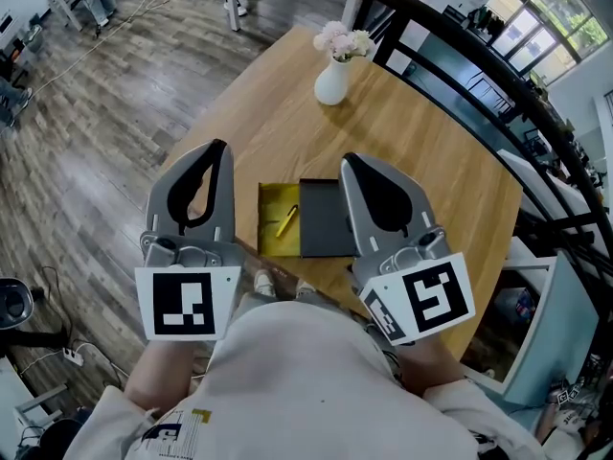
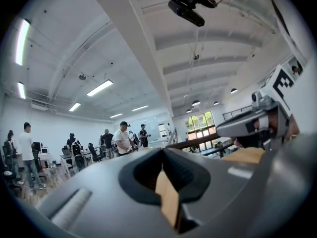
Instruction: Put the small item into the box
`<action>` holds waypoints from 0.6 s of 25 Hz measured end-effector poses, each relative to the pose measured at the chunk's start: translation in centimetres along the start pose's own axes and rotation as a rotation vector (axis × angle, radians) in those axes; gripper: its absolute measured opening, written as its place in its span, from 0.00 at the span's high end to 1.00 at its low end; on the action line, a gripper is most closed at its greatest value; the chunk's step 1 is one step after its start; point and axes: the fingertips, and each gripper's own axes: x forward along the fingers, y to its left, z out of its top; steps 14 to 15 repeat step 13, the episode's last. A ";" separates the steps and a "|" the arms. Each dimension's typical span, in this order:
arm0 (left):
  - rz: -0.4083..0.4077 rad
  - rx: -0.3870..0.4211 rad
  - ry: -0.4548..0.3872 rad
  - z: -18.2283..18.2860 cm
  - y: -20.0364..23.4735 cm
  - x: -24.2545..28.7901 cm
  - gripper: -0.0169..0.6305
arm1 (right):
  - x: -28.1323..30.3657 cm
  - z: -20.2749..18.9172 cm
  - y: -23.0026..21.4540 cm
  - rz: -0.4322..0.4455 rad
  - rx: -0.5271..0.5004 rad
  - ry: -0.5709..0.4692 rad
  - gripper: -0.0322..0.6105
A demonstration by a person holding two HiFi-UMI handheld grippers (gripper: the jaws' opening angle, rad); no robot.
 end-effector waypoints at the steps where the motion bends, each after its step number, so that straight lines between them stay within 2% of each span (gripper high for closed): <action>1: -0.001 -0.003 0.001 -0.1 0.0 0.0 0.97 | 0.0 -0.1 0.0 0.000 0.001 0.001 0.95; 15: 0.011 -0.004 0.009 -0.2 0.7 0.6 0.97 | 0.6 0.0 0.1 0.009 -0.013 0.011 0.95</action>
